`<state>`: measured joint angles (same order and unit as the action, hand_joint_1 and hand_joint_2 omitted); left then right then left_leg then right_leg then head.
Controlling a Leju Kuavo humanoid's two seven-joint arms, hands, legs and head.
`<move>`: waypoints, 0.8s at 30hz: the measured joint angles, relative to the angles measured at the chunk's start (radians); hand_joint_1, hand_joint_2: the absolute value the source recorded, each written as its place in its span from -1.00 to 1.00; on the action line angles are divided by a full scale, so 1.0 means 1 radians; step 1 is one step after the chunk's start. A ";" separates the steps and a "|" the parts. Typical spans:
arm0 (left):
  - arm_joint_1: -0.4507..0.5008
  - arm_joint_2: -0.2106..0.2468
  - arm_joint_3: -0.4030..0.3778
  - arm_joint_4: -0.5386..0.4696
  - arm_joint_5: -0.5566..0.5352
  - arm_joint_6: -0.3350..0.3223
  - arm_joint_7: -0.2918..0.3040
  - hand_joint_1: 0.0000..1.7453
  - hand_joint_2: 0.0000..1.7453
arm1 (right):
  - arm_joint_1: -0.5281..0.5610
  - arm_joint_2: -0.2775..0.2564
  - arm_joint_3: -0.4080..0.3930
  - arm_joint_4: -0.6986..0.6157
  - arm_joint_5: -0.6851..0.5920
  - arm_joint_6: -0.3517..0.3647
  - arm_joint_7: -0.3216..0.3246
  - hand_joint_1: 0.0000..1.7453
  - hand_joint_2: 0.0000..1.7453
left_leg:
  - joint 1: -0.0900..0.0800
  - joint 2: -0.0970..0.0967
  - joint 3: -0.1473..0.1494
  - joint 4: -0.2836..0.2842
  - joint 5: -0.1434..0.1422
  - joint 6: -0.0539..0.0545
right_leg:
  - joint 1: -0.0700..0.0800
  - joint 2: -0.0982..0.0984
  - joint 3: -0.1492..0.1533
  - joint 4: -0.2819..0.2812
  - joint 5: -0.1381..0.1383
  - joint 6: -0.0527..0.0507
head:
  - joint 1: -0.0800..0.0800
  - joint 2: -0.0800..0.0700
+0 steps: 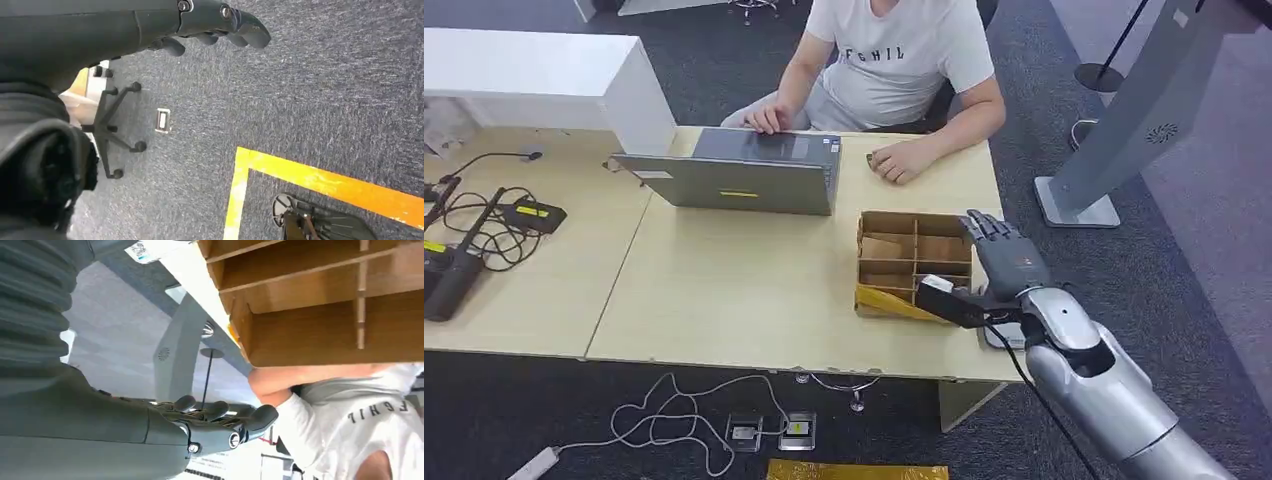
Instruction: Pass the card to the sensor for recognition and then transmit it.
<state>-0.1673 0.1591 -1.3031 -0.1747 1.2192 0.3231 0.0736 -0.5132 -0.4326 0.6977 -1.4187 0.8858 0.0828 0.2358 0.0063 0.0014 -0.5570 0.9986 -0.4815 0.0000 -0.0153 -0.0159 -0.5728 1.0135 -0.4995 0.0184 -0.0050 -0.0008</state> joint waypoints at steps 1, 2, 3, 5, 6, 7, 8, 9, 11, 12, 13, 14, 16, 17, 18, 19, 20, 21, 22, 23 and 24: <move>0.000 0.000 0.000 0.000 0.000 0.000 0.000 -1.00 -1.00 | 0.000 -0.001 0.002 -0.001 0.000 0.000 0.000 -1.00 1.00 | 0.000 0.000 0.000 0.000 0.000 0.000 | 0.000 0.000 0.000 0.000 0.000 0.000 | 0.000 0.000; 0.000 0.000 0.000 0.000 0.000 0.000 0.000 -1.00 -1.00 | 0.000 -0.001 0.005 -0.001 0.000 -0.001 0.000 -1.00 1.00 | 0.000 0.000 0.000 0.000 0.000 0.000 | 0.000 0.000 0.000 0.000 0.000 0.000 | 0.000 0.000; 0.000 0.000 0.000 0.000 0.000 0.000 0.000 -1.00 -1.00 | -0.001 -0.002 0.007 -0.002 -0.002 -0.001 0.000 -1.00 1.00 | 0.000 0.000 0.000 0.000 0.000 0.000 | 0.000 0.000 0.000 0.000 0.000 0.000 | 0.000 0.000; 0.000 0.000 0.000 0.000 0.000 -0.001 0.000 -1.00 -1.00 | -0.001 -0.002 0.011 -0.004 -0.006 -0.003 -0.003 -1.00 1.00 | 0.000 0.000 0.000 0.000 0.000 0.000 | 0.000 0.000 0.000 0.000 0.000 0.000 | 0.000 0.000; 0.000 0.001 0.000 0.000 0.000 -0.002 0.000 -1.00 -1.00 | -0.001 -0.002 0.013 -0.004 -0.008 -0.005 -0.007 -1.00 1.00 | 0.000 0.000 0.000 0.000 0.000 0.000 | 0.000 0.000 0.000 0.000 0.000 0.000 | 0.000 0.000; 0.000 0.002 0.000 0.000 0.000 -0.004 0.000 -1.00 -1.00 | -0.001 -0.002 0.016 -0.004 -0.013 -0.006 -0.008 -1.00 1.00 | 0.000 0.000 0.000 0.000 0.000 0.000 | 0.000 0.000 0.000 0.000 0.000 0.000 | 0.000 0.000; 0.000 0.002 0.000 0.000 0.000 -0.006 0.000 -1.00 -1.00 | -0.001 -0.003 0.019 -0.004 -0.015 -0.007 -0.009 -1.00 1.00 | 0.000 0.000 0.000 0.000 0.000 0.000 | 0.000 0.000 0.000 0.000 0.000 0.000 | 0.000 0.000; 0.000 0.003 0.000 0.000 0.000 -0.007 0.000 -1.00 -1.00 | -0.001 -0.004 0.023 -0.004 -0.016 -0.009 -0.009 -1.00 1.00 | 0.000 0.000 0.000 0.000 0.000 0.000 | 0.000 0.000 0.000 0.000 0.000 0.000 | 0.000 0.000; 0.000 0.003 0.000 0.000 0.003 -0.008 0.000 -1.00 -1.00 | 0.000 -0.005 0.028 -0.004 -0.016 -0.010 -0.010 -1.00 1.00 | 0.000 0.000 0.000 0.000 0.000 0.000 | 0.000 0.000 0.000 0.000 0.000 0.000 | 0.000 0.000; 0.000 0.003 0.000 0.000 0.004 -0.008 0.000 -1.00 -1.00 | 0.000 -0.005 0.031 -0.004 -0.016 -0.010 -0.011 -1.00 1.00 | 0.000 0.000 0.000 0.000 0.000 0.000 | 0.000 0.000 0.000 0.000 0.000 0.000 | 0.000 0.000; 0.000 0.003 0.000 0.000 0.004 -0.008 0.000 -1.00 -1.00 | 0.000 -0.005 0.035 -0.004 -0.017 -0.011 -0.013 -1.00 1.00 | 0.000 0.000 0.000 0.000 0.000 0.000 | 0.000 0.000 0.000 0.000 0.000 0.000 | 0.000 0.000; 0.000 0.003 0.000 0.000 0.004 -0.008 0.000 -1.00 -1.00 | 0.000 -0.006 0.039 -0.004 -0.017 -0.011 -0.014 -1.00 1.00 | 0.000 0.000 0.000 0.000 0.000 0.000 | 0.000 0.000 0.000 0.000 0.000 0.000 | 0.000 0.000; 0.000 0.003 0.000 0.000 0.006 -0.008 0.000 -1.00 -1.00 | 0.000 -0.007 0.042 -0.004 -0.017 -0.011 -0.015 -1.00 1.00 | 0.000 0.000 0.000 0.000 0.000 0.000 | 0.000 0.000 0.000 0.000 0.000 0.000 | 0.000 0.000; 0.000 0.003 0.000 0.000 0.006 -0.008 0.000 -1.00 -1.00 | 0.000 -0.008 0.043 -0.004 -0.017 -0.011 -0.015 -1.00 1.00 | 0.000 0.000 0.000 0.000 0.000 0.000 | 0.000 0.000 0.000 0.000 0.000 0.000 | 0.000 0.000; 0.000 0.003 0.000 0.000 0.006 -0.008 0.000 -1.00 -1.00 | 0.000 -0.008 0.045 -0.004 -0.017 -0.011 -0.015 -1.00 1.00 | 0.000 0.000 0.000 0.000 0.000 0.000 | 0.000 0.000 0.000 0.000 0.000 0.000 | 0.000 0.000; 0.000 0.003 0.000 0.000 0.006 -0.008 0.000 -1.00 -1.00 | 0.000 -0.009 0.047 -0.004 -0.017 -0.011 -0.015 -1.00 1.00 | 0.000 0.000 0.000 0.000 0.000 0.000 | 0.000 0.000 0.000 0.000 0.000 0.000 | 0.000 0.000; 0.000 0.003 0.000 0.000 0.007 -0.008 0.000 -1.00 -1.00 | 0.000 -0.010 0.051 -0.004 -0.017 -0.011 -0.015 -1.00 1.00 | 0.000 0.000 0.000 0.000 0.000 0.000 | 0.000 0.000 0.000 0.000 0.000 0.000 | 0.000 0.000; 0.000 0.003 0.000 0.000 0.007 -0.008 0.000 -1.00 -1.00 | 0.000 -0.011 0.053 -0.003 -0.017 -0.011 -0.015 -1.00 1.00 | 0.000 0.000 0.000 0.000 0.000 0.000 | 0.000 0.000 0.000 0.000 0.000 0.000 | 0.000 0.000; 0.000 0.003 0.000 0.000 0.008 -0.008 0.000 -1.00 -1.00 | 0.000 -0.011 0.054 -0.003 -0.017 -0.011 -0.015 -1.00 1.00 | 0.000 0.000 0.000 0.000 0.000 0.000 | 0.000 0.000 0.000 0.000 0.000 0.000 | 0.000 0.000; 0.000 0.003 0.000 0.000 0.008 -0.008 0.000 -1.00 -1.00 | 0.000 -0.011 0.055 -0.003 -0.017 -0.012 -0.015 -1.00 1.00 | 0.000 0.000 0.000 0.000 0.000 0.000 | 0.000 0.000 0.000 0.000 0.000 0.000 | 0.000 0.000; 0.000 0.003 0.000 0.000 0.008 -0.008 0.000 -1.00 -1.00 | 0.000 -0.011 0.055 -0.002 -0.018 -0.012 -0.015 -1.00 1.00 | 0.000 0.000 0.000 0.000 0.000 0.000 | 0.000 0.000 0.000 0.000 0.000 0.000 | 0.000 0.000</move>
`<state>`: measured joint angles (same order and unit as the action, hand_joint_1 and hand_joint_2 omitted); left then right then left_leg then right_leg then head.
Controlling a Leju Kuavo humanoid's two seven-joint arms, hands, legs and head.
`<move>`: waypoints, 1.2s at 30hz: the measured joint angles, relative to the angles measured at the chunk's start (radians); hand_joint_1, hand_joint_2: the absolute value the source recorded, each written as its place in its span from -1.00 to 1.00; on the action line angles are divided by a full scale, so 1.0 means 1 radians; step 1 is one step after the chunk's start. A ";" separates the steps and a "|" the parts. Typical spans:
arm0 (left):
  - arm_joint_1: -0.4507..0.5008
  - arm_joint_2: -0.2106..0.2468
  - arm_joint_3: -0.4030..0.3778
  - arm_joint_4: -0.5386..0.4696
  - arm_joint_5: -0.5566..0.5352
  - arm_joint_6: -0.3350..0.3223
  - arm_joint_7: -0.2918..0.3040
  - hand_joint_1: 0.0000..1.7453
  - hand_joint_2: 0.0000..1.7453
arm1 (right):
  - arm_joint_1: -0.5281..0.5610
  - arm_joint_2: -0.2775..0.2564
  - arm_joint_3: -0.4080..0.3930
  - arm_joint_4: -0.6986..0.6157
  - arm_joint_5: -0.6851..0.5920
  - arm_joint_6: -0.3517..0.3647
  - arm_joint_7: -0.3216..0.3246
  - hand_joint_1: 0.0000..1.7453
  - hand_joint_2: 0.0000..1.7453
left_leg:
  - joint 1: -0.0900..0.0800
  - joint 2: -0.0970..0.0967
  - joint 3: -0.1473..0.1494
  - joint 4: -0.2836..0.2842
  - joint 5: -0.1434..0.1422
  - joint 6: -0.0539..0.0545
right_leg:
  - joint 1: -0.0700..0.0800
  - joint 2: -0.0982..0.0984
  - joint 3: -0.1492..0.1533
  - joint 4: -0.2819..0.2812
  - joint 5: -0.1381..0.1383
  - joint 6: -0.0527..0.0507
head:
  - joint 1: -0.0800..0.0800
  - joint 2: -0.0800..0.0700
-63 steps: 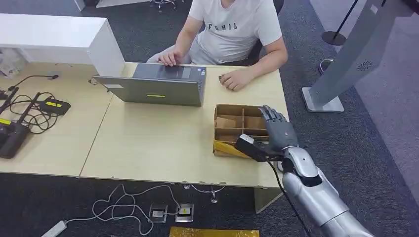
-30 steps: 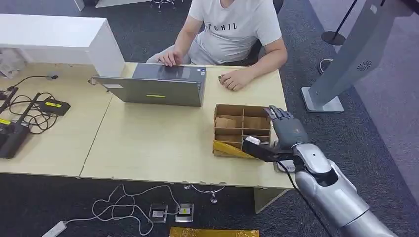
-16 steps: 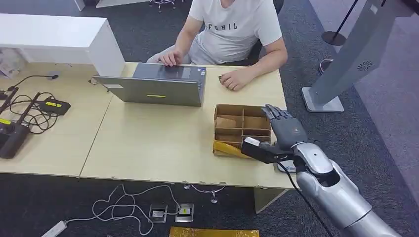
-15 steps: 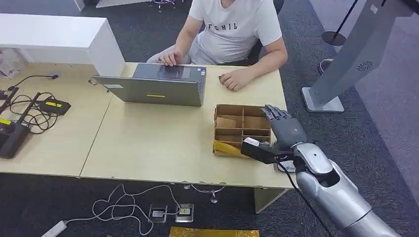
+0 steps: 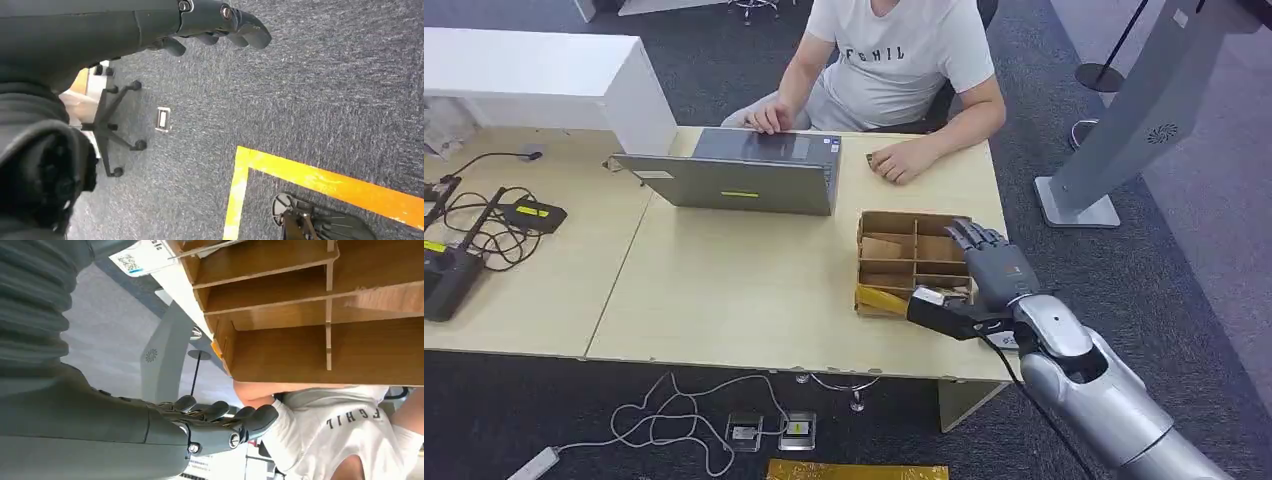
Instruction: Pass the card to the sensor for recognition and then transmit it.
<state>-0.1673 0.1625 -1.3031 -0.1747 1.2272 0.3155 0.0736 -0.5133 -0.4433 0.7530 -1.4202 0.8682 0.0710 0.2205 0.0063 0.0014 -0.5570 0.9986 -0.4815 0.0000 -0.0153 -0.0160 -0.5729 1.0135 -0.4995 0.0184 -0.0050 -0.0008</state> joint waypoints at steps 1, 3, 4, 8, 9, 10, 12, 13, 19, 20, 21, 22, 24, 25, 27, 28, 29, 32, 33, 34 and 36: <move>0.000 0.000 0.000 0.000 0.000 0.000 0.000 -1.00 -1.00 | 0.001 0.000 0.000 0.002 -0.002 0.000 0.000 -1.00 1.00 | 0.000 0.000 0.000 0.000 0.000 0.000 | 0.000 0.000 0.000 0.000 0.000 0.000 | 0.000 0.000; 0.000 0.000 0.000 0.000 0.000 0.000 0.000 -1.00 -1.00 | 0.008 0.000 0.002 0.006 -0.009 0.000 0.003 -1.00 1.00 | 0.000 0.000 0.000 0.000 0.000 0.000 | 0.000 0.000 0.000 0.000 0.000 0.000 | 0.000 0.000; 0.000 0.000 0.000 0.000 0.000 0.000 0.000 -1.00 -1.00 | 0.013 0.001 0.003 0.007 -0.013 0.000 0.006 -1.00 1.00 | 0.000 0.000 0.000 0.000 0.000 0.000 | 0.000 0.000 0.000 0.000 0.000 0.000 | 0.000 0.000; 0.000 0.000 0.000 0.000 0.001 0.001 0.000 -1.00 -1.00 | 0.025 0.001 0.013 0.007 -0.016 0.002 0.021 -1.00 1.00 | 0.000 0.000 0.000 0.000 0.000 0.000 | 0.000 0.000 0.000 0.000 0.000 0.000 | 0.000 0.000; 0.000 0.000 0.000 0.000 0.002 0.002 0.000 -1.00 -1.00 | 0.026 0.001 0.016 0.007 -0.016 0.004 0.024 -1.00 1.00 | 0.000 0.000 0.000 0.000 0.000 0.000 | 0.000 0.000 0.000 0.000 0.000 0.000 | 0.000 0.000; 0.000 0.000 0.000 0.000 0.002 0.002 0.000 -1.00 -1.00 | 0.026 0.001 0.018 0.007 -0.015 0.007 0.028 -1.00 1.00 | 0.000 0.000 0.000 0.000 0.000 0.000 | 0.000 0.000 0.000 0.000 0.000 0.000 | 0.000 0.000; 0.000 0.000 0.000 0.000 0.002 0.002 0.000 -1.00 -1.00 | 0.026 0.001 0.022 0.007 -0.015 0.012 0.032 -1.00 1.00 | 0.000 0.000 0.000 0.000 0.000 0.000 | 0.000 0.000 0.000 0.000 0.000 0.000 | 0.000 0.000; 0.000 0.000 0.000 0.000 0.002 0.002 0.000 -1.00 -1.00 | 0.026 0.001 0.025 0.007 -0.015 0.013 0.034 -1.00 1.00 | 0.000 0.000 0.000 0.000 0.000 0.000 | 0.000 0.000 0.000 0.000 0.000 0.000 | 0.000 0.000; 0.000 -0.002 0.000 0.000 0.002 0.002 0.000 -1.00 -1.00 | 0.030 0.002 0.035 0.007 -0.012 0.022 0.040 -1.00 1.00 | 0.000 0.000 0.000 0.000 0.000 0.000 | 0.000 0.000 0.000 0.000 0.000 0.000 | 0.000 0.000; 0.000 -0.002 0.000 0.000 0.002 0.002 0.000 -1.00 -1.00 | 0.030 0.003 0.036 0.007 -0.011 0.021 0.040 -1.00 1.00 | 0.000 0.000 0.000 0.000 0.000 0.000 | 0.000 0.000 0.000 0.000 0.000 0.000 | 0.000 0.000; 0.000 -0.002 0.000 0.000 0.002 0.002 0.000 -1.00 -1.00 | 0.030 0.003 0.036 0.008 -0.009 0.021 0.040 -1.00 1.00 | 0.000 0.000 0.000 0.000 0.000 0.000 | 0.000 0.000 0.000 0.000 0.000 0.000 | 0.000 0.000; 0.000 -0.002 0.000 0.000 0.002 0.002 0.000 -1.00 -1.00 | 0.030 0.003 0.037 0.008 -0.006 0.021 0.040 -1.00 1.00 | 0.000 0.000 0.000 0.000 0.000 0.000 | 0.000 0.000 0.000 0.000 0.000 0.000 | 0.000 0.000; 0.000 -0.002 0.000 0.000 0.002 0.002 0.000 -1.00 -1.00 | 0.030 0.004 0.037 0.010 -0.002 0.019 0.039 -1.00 1.00 | 0.000 0.000 0.000 0.000 0.000 0.000 | 0.000 0.000 0.000 0.000 0.000 0.000 | 0.000 0.000; 0.000 -0.002 0.000 0.000 0.002 0.002 0.000 -1.00 -1.00 | 0.030 0.005 0.037 0.012 0.002 0.018 0.039 -1.00 1.00 | 0.000 0.000 0.000 0.000 0.000 0.000 | 0.000 0.000 0.000 0.000 0.000 0.000 | 0.000 0.000; 0.000 -0.002 0.000 0.000 0.002 0.002 0.000 -1.00 -1.00 | 0.030 0.006 0.037 0.013 0.003 0.016 0.037 -1.00 1.00 | 0.000 0.000 0.000 0.000 0.000 0.000 | 0.000 0.000 0.000 0.000 0.000 0.000 | 0.000 0.000; 0.000 -0.002 0.000 0.000 0.002 0.002 0.000 -1.00 -1.00 | 0.030 0.007 0.037 0.014 0.003 0.014 0.036 -1.00 1.00 | 0.000 0.000 0.000 0.000 0.000 0.000 | 0.000 0.000 0.000 0.000 0.000 0.000 | 0.000 0.000; 0.000 -0.002 0.000 0.000 0.002 0.002 0.000 -1.00 -1.00 | 0.030 0.008 0.037 0.015 0.003 0.012 0.033 -1.00 1.00 | 0.000 0.000 0.000 0.000 0.000 0.000 | 0.000 0.000 0.000 0.000 0.000 0.000 | 0.000 0.000; 0.000 -0.002 0.000 0.000 0.002 0.002 0.000 -1.00 -1.00 | 0.030 0.009 0.037 0.021 0.002 0.006 0.025 -1.00 1.00 | 0.000 0.000 0.000 0.000 0.000 0.000 | 0.000 0.000 0.000 0.000 0.000 0.000 | 0.000 0.000; 0.000 -0.002 0.000 0.000 0.002 0.002 0.000 -1.00 -1.00 | 0.030 0.010 0.037 0.023 0.002 0.003 0.021 -1.00 1.00 | 0.000 0.000 0.000 0.000 0.000 0.000 | 0.000 0.000 0.000 0.000 0.000 0.000 | 0.000 0.000; 0.000 -0.002 0.000 0.000 0.002 0.002 0.000 -1.00 -1.00 | 0.030 0.011 0.038 0.024 0.002 0.001 0.019 -1.00 1.00 | 0.000 0.000 0.000 0.000 0.000 0.000 | 0.000 0.000 0.000 0.000 0.000 0.000 | 0.000 0.000; -0.001 -0.002 0.000 0.000 0.002 0.002 0.000 -1.00 -1.00 | 0.030 0.015 0.041 0.028 0.002 -0.005 0.015 -1.00 1.00 | 0.000 0.000 0.000 0.000 0.000 0.000 | 0.000 0.000 0.000 0.000 0.000 0.000 | 0.000 0.000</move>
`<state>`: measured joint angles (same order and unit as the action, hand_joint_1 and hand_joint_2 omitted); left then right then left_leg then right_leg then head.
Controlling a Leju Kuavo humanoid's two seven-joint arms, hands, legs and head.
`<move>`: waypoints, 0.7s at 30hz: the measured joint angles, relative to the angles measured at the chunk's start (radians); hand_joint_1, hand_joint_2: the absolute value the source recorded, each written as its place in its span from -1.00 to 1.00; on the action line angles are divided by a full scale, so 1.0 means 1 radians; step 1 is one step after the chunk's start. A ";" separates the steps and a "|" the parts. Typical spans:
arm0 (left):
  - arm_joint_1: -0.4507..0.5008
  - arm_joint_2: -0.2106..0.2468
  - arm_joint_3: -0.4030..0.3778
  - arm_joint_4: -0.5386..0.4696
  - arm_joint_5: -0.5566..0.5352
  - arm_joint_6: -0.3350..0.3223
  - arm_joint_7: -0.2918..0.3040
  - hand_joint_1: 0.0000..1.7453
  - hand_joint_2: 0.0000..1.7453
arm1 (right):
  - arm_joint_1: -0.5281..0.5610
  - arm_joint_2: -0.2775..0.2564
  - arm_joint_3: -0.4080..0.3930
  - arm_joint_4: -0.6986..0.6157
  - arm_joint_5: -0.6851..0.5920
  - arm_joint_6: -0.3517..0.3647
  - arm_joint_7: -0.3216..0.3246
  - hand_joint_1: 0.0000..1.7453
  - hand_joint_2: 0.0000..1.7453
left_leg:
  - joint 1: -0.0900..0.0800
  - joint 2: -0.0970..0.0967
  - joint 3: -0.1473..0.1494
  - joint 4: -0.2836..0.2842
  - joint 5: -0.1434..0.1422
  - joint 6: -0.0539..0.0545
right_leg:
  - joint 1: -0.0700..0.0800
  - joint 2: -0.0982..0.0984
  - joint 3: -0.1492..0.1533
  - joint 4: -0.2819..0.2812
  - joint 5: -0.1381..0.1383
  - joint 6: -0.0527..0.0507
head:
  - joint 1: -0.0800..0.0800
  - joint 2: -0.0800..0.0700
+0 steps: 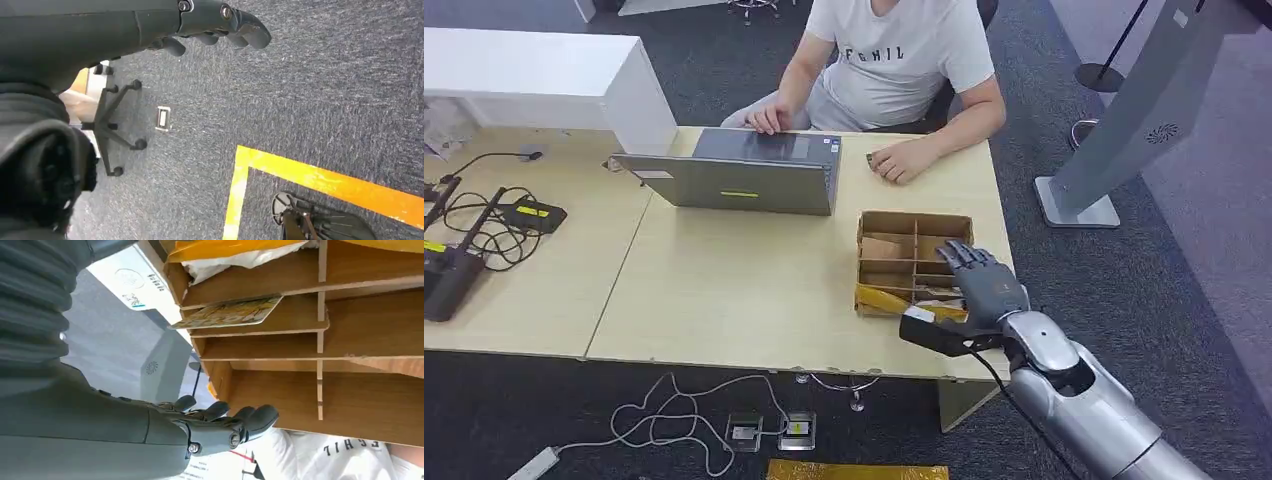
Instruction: Pass the card to the sensor for recognition and then transmit it.
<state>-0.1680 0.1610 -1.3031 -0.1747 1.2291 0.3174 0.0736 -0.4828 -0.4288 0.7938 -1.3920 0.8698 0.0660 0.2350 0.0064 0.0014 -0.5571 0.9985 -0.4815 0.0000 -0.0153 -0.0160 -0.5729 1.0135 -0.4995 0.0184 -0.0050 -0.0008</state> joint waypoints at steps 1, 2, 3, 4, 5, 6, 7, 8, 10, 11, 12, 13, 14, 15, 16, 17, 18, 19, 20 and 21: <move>0.000 0.000 0.000 0.000 0.000 0.000 0.000 -1.00 -1.00 | 0.000 0.001 0.002 0.002 0.000 -0.004 -0.002 -1.00 1.00 | 0.000 0.000 0.000 0.000 0.000 0.000 | 0.000 0.000 0.000 0.000 0.000 0.000 | 0.000 0.000; 0.000 0.000 0.000 0.000 0.000 0.000 0.000 -1.00 -1.00 | 0.000 0.003 0.003 0.004 0.000 -0.008 -0.006 -1.00 1.00 | 0.000 0.000 0.000 0.000 0.000 0.000 | 0.000 0.000 0.000 0.000 0.000 0.000 | 0.000 0.000; 0.000 0.000 0.000 0.000 0.000 0.000 0.000 -1.00 -1.00 | 0.000 0.005 0.003 0.007 0.000 -0.012 -0.009 -1.00 1.00 | 0.000 0.000 0.000 0.000 0.000 0.000 | 0.000 0.000 0.000 0.000 0.000 0.000 | 0.000 0.000; 0.000 0.000 0.000 0.000 -0.001 0.000 0.000 -1.00 -1.00 | 0.000 0.007 0.004 0.010 0.000 -0.015 -0.011 -1.00 1.00 | 0.000 0.000 0.000 0.000 0.000 0.000 | 0.000 0.000 0.000 0.000 0.000 0.000 | 0.000 0.000; 0.000 0.000 0.000 0.000 -0.001 0.000 0.000 -1.00 -1.00 | 0.000 0.010 0.005 0.013 0.000 -0.017 -0.013 -1.00 1.00 | 0.000 0.000 0.000 0.000 0.000 0.000 | 0.000 0.000 0.000 0.000 0.000 0.000 | 0.000 0.000; -0.001 0.000 0.000 0.000 -0.001 0.000 0.000 -1.00 -1.00 | 0.000 0.011 0.007 0.016 0.000 -0.018 -0.014 -1.00 1.00 | 0.000 0.000 0.000 0.000 0.000 0.000 | 0.000 0.000 0.000 0.000 0.000 0.000 | 0.000 0.000; -0.001 0.000 0.000 0.000 -0.001 0.000 0.000 -1.00 -1.00 | 0.000 0.012 0.010 0.018 0.000 -0.019 -0.015 -1.00 1.00 | 0.000 0.000 0.000 0.000 0.000 0.000 | 0.000 0.000 0.000 0.000 0.000 0.000 | 0.000 0.000; -0.001 0.000 0.000 0.000 -0.001 0.000 0.000 -1.00 -1.00 | 0.000 0.014 0.013 0.021 0.000 -0.020 -0.015 -1.00 1.00 | 0.000 0.000 0.000 0.000 0.000 0.000 | 0.000 0.000 0.000 0.000 0.000 0.000 | 0.000 0.000; -0.001 0.000 0.000 0.000 -0.001 0.000 0.000 -1.00 -1.00 | 0.000 0.017 0.016 0.026 0.000 -0.020 -0.015 -1.00 1.00 | 0.000 0.000 0.000 0.000 0.000 0.000 | 0.000 0.000 0.000 0.000 0.000 0.000 | 0.000 0.000; -0.001 0.000 0.000 0.000 -0.001 0.000 0.000 -1.00 -1.00 | 0.000 0.018 0.017 0.028 0.000 -0.021 -0.015 -1.00 1.00 | 0.000 0.000 0.000 0.000 0.000 0.000 | 0.000 0.000 0.000 0.000 0.000 0.000 | 0.000 0.000; -0.001 0.000 0.000 0.000 -0.001 0.000 0.000 -1.00 -1.00 | 0.000 0.018 0.018 0.031 0.000 -0.021 -0.016 -1.00 1.00 | 0.000 0.000 0.000 0.000 0.000 0.000 | 0.000 0.000 0.000 0.000 0.000 0.000 | 0.000 0.000; -0.001 0.000 0.000 0.000 -0.001 0.000 0.000 -1.00 -1.00 | 0.000 0.019 0.018 0.033 -0.001 -0.023 -0.016 -1.00 1.00 | 0.000 0.000 0.000 0.000 0.000 0.000 | 0.000 0.000 0.000 0.000 0.000 0.000 | 0.000 0.000; -0.001 0.000 0.000 0.000 -0.001 0.001 0.000 -1.00 -1.00 | 0.000 0.021 0.018 0.035 -0.001 -0.024 -0.017 -1.00 1.00 | 0.000 0.000 0.000 0.000 0.000 0.000 | 0.000 0.000 0.000 0.000 0.000 0.000 | 0.000 0.000; -0.001 0.000 0.000 0.000 -0.001 0.001 0.000 -1.00 -1.00 | 0.000 0.022 0.018 0.038 -0.001 -0.025 -0.017 -1.00 1.00 | 0.000 0.000 0.000 0.000 0.000 0.000 | 0.000 0.000 0.000 0.000 0.000 0.000 | 0.000 0.000; -0.001 0.000 0.000 0.000 -0.001 0.002 0.000 -1.00 -1.00 | 0.000 0.024 0.018 0.041 -0.001 -0.027 -0.018 -1.00 1.00 | 0.000 0.000 0.000 0.000 0.000 0.000 | 0.000 0.000 0.000 0.000 0.000 0.000 | 0.000 0.000; -0.001 0.000 0.000 0.000 0.000 0.003 0.000 -1.00 -1.00 | 0.000 0.026 0.018 0.043 -0.001 -0.029 -0.019 -1.00 1.00 | 0.000 0.000 0.000 0.000 0.000 0.000 | 0.000 0.000 0.000 0.000 0.000 0.000 | 0.000 0.000; -0.001 0.000 0.000 0.000 0.000 0.003 0.000 -1.00 -1.00 | -0.001 0.027 0.018 0.046 -0.001 -0.031 -0.020 -1.00 1.00 | 0.000 0.000 0.000 0.000 0.000 0.000 | 0.000 0.000 0.000 0.000 0.000 0.000 | 0.000 0.000; -0.001 0.000 0.000 0.000 0.000 0.004 0.000 -1.00 -1.00 | -0.001 0.029 0.018 0.048 0.000 -0.033 -0.021 -1.00 1.00 | 0.000 0.000 0.000 0.000 0.000 0.000 | 0.000 0.000 0.000 0.000 0.000 0.000 | 0.000 0.000; -0.001 0.000 0.000 0.000 0.000 0.005 0.000 -1.00 -1.00 | -0.001 0.030 0.018 0.051 0.000 -0.036 -0.023 -1.00 1.00 | 0.000 0.000 0.000 0.000 0.000 0.000 | 0.000 0.000 0.000 0.000 0.000 0.000 | 0.000 0.000; -0.001 0.000 0.000 0.000 0.000 0.005 0.000 -1.00 -1.00 | -0.002 0.033 0.018 0.055 0.000 -0.038 -0.025 -1.00 1.00 | 0.000 0.000 0.000 0.000 0.000 0.000 | 0.000 0.000 0.000 0.000 0.000 0.000 | 0.000 0.000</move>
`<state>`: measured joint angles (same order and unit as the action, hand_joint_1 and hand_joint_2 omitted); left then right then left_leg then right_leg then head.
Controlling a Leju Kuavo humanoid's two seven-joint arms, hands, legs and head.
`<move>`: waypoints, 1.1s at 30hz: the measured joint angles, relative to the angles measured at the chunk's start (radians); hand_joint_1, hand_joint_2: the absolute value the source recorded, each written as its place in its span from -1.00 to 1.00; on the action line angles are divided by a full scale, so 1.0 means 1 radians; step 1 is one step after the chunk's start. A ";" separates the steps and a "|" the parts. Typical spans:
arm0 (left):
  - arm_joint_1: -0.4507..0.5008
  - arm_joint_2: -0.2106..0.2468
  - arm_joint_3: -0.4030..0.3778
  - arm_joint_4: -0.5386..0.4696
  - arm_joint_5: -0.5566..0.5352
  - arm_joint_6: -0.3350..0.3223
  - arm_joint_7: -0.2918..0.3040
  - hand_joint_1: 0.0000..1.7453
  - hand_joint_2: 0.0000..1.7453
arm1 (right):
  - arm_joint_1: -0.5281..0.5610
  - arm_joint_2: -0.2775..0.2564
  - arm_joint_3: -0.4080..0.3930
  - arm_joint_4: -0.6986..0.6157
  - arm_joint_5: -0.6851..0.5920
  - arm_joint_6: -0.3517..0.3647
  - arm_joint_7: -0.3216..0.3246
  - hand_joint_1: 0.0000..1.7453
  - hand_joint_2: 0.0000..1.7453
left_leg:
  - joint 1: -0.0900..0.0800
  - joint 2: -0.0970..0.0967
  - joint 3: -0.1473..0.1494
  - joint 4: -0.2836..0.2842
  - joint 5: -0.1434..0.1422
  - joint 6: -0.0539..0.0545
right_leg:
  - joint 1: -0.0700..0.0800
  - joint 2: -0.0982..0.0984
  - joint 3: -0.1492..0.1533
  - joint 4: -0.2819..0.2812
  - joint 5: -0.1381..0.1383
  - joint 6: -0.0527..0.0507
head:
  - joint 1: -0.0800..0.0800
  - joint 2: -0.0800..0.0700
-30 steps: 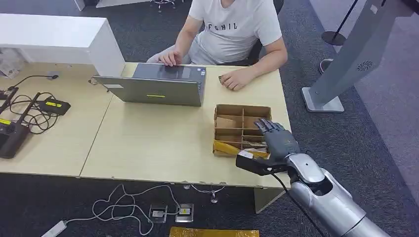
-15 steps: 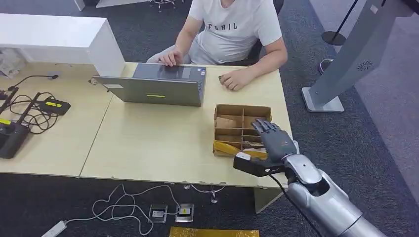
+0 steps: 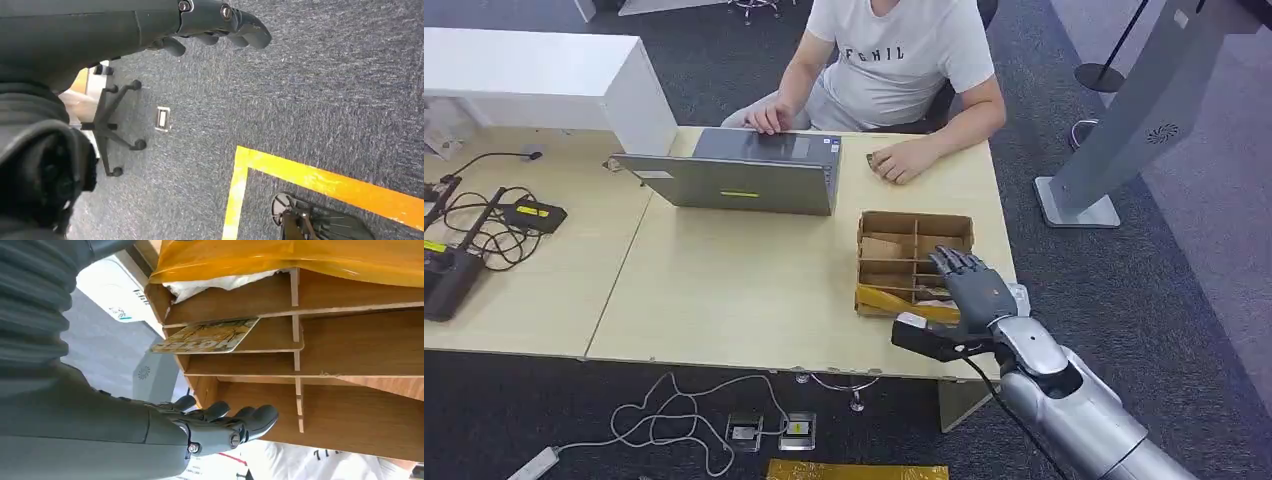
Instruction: Pass the card to the sensor for recognition and then transmit it.
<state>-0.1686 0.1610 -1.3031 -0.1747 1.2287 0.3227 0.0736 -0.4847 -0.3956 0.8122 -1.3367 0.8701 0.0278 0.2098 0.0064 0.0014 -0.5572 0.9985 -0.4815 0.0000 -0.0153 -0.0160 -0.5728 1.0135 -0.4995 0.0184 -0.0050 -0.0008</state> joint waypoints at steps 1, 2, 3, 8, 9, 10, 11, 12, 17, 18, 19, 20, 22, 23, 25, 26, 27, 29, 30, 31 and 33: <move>0.000 0.000 0.000 0.000 0.000 0.000 0.000 -1.00 -1.00 | 0.000 0.001 0.000 0.002 0.000 -0.002 -0.001 -1.00 1.00 | 0.000 0.000 0.000 0.000 0.000 0.000 | 0.000 0.000 0.000 0.000 0.000 0.000 | 0.000 0.000; 0.000 0.000 0.000 0.000 0.000 0.000 0.000 -1.00 -1.00 | -0.001 0.003 0.000 0.005 0.001 -0.005 -0.002 -1.00 1.00 | 0.000 0.000 0.000 0.000 0.000 0.000 | 0.000 0.000 0.000 0.000 0.000 0.000 | 0.000 0.000; 0.000 0.000 0.000 0.000 0.000 0.000 0.000 -1.00 -1.00 | -0.001 0.004 0.000 0.008 0.001 -0.008 -0.003 -1.00 1.00 | 0.000 0.000 0.000 0.000 0.000 0.000 | 0.000 0.000 0.000 0.000 0.000 0.000 | 0.000 0.000; -0.001 0.000 0.000 0.000 0.000 0.000 0.000 -1.00 -1.00 | -0.009 0.012 0.001 0.029 0.012 -0.038 -0.010 -1.00 1.00 | 0.000 0.000 0.000 0.000 0.000 0.000 | 0.000 0.000 0.000 0.000 0.000 0.000 | 0.000 0.000; -0.001 0.000 0.000 0.000 0.000 0.000 0.000 -1.00 -1.00 | -0.010 0.014 0.002 0.035 0.014 -0.041 -0.010 -1.00 1.00 | 0.000 0.000 0.000 0.000 0.000 0.000 | 0.000 0.000 0.000 0.000 0.000 0.000 | 0.000 0.000; -0.001 0.000 0.000 0.000 0.000 0.001 0.000 -1.00 -1.00 | -0.011 0.015 0.002 0.038 0.018 -0.044 -0.010 -0.02 1.00 | 0.000 0.000 0.000 0.000 0.000 0.000 | 0.000 0.000 0.000 0.000 0.000 0.000 | 0.000 0.000; -0.001 0.000 0.000 0.000 0.000 0.001 0.000 -1.00 -1.00 | -0.011 0.016 0.002 0.041 0.020 -0.049 -0.010 1.00 1.00 | 0.000 0.000 0.000 0.000 0.000 0.000 | 0.000 0.000 0.000 0.000 0.000 0.000 | 0.000 0.000; -0.001 0.000 0.000 0.000 0.001 0.001 0.000 -1.00 -1.00 | -0.012 0.017 0.002 0.044 0.024 -0.056 -0.010 1.00 1.00 | 0.000 0.000 0.000 0.000 0.000 0.000 | 0.000 0.000 0.000 0.000 0.000 0.000 | 0.000 0.000; -0.001 0.000 0.000 0.000 0.002 0.001 0.000 -1.00 -1.00 | -0.019 0.022 0.003 0.069 0.040 -0.095 -0.013 1.00 1.00 | 0.000 0.000 0.000 0.000 0.000 0.000 | 0.000 0.000 0.000 0.000 0.000 0.000 | 0.000 0.000; -0.001 0.000 0.000 0.000 0.002 0.001 0.000 -1.00 -1.00 | -0.019 0.023 0.003 0.072 0.040 -0.095 -0.014 1.00 1.00 | 0.000 0.000 0.000 0.000 0.000 0.000 | 0.000 0.000 0.000 0.000 0.000 0.000 | 0.000 0.000; -0.001 0.000 0.000 0.000 0.002 0.001 0.000 -1.00 -1.00 | -0.019 0.024 0.003 0.074 0.040 -0.096 -0.015 1.00 1.00 | 0.000 0.000 0.000 0.000 0.000 0.000 | 0.000 0.000 0.000 0.000 0.000 0.000 | 0.000 0.000; -0.001 0.000 0.000 0.000 0.002 0.001 0.000 -1.00 -1.00 | -0.019 0.024 0.003 0.077 0.040 -0.096 -0.016 1.00 1.00 | 0.000 0.000 0.000 0.000 0.000 0.000 | 0.000 0.000 0.000 0.000 0.000 0.000 | 0.000 0.000; -0.001 0.000 0.000 0.000 0.002 0.001 0.000 -1.00 -1.00 | -0.019 0.025 0.003 0.082 0.040 -0.095 -0.016 1.00 1.00 | 0.000 0.000 0.000 0.000 0.000 0.000 | 0.000 0.000 0.000 0.000 0.000 0.000 | 0.000 0.000; -0.001 0.000 0.000 0.000 0.002 0.001 0.000 -1.00 -1.00 | -0.019 0.026 0.003 0.084 0.040 -0.095 -0.016 1.00 1.00 | 0.000 0.000 0.000 0.000 0.000 0.000 | 0.000 0.000 0.000 0.000 0.000 0.000 | 0.000 0.000; -0.001 0.000 0.000 0.000 0.004 0.002 0.000 -1.00 -1.00 | -0.019 0.027 0.003 0.088 0.040 -0.093 -0.018 1.00 1.00 | 0.000 0.000 0.000 0.000 0.000 0.000 | 0.000 0.000 0.000 0.000 0.000 0.000 | 0.000 0.000; -0.001 0.000 0.000 0.000 0.004 0.002 0.000 -1.00 -1.00 | -0.021 0.027 0.003 0.090 0.040 -0.093 -0.018 1.00 1.00 | 0.000 0.000 0.000 0.000 0.000 0.000 | 0.000 0.000 0.000 0.000 0.000 0.000 | 0.000 0.000; -0.001 0.000 0.000 0.000 0.005 0.002 0.000 -1.00 -1.00 | -0.022 0.027 0.003 0.091 0.040 -0.092 -0.018 1.00 1.00 | 0.000 0.000 0.000 0.000 0.000 0.000 | 0.000 0.000 0.000 0.000 0.000 0.000 | 0.000 0.000; -0.001 0.000 0.000 0.000 0.005 0.002 0.000 -1.00 -1.00 | -0.023 0.029 0.003 0.094 0.040 -0.092 -0.019 1.00 1.00 | 0.000 0.000 0.000 0.000 0.000 0.000 | 0.000 0.000 0.000 0.000 0.000 0.000 | 0.000 0.000; -0.001 0.000 0.000 0.000 0.005 0.002 0.000 -1.00 -1.00 | -0.023 0.030 0.003 0.096 0.040 -0.092 -0.019 1.00 1.00 | 0.000 0.000 0.000 0.000 0.000 0.000 | 0.000 0.000 0.000 0.000 0.000 0.000 | 0.000 0.000; -0.001 0.000 0.000 0.000 0.005 0.002 0.000 -1.00 -1.00 | -0.023 0.031 0.003 0.097 0.040 -0.092 -0.019 1.00 1.00 | 0.000 0.000 0.000 0.000 0.000 0.000 | 0.000 0.000 0.000 0.000 0.000 0.000 | 0.000 0.000; -0.001 0.000 0.000 0.000 0.005 0.002 0.000 -1.00 -1.00 | -0.023 0.032 0.003 0.099 0.040 -0.092 -0.019 1.00 1.00 | 0.000 0.000 0.000 0.000 0.000 0.000 | 0.000 0.000 0.000 0.000 0.000 0.000 | 0.000 0.000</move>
<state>-0.1696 0.1606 -1.3031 -0.1747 1.2333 0.3250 0.0736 -0.5075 -0.3632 0.8152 -1.2379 0.9102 -0.0637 0.1911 0.0064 0.0014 -0.5571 0.9985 -0.4815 0.0000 -0.0153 -0.0161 -0.5727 1.0135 -0.4995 0.0184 -0.0050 -0.0008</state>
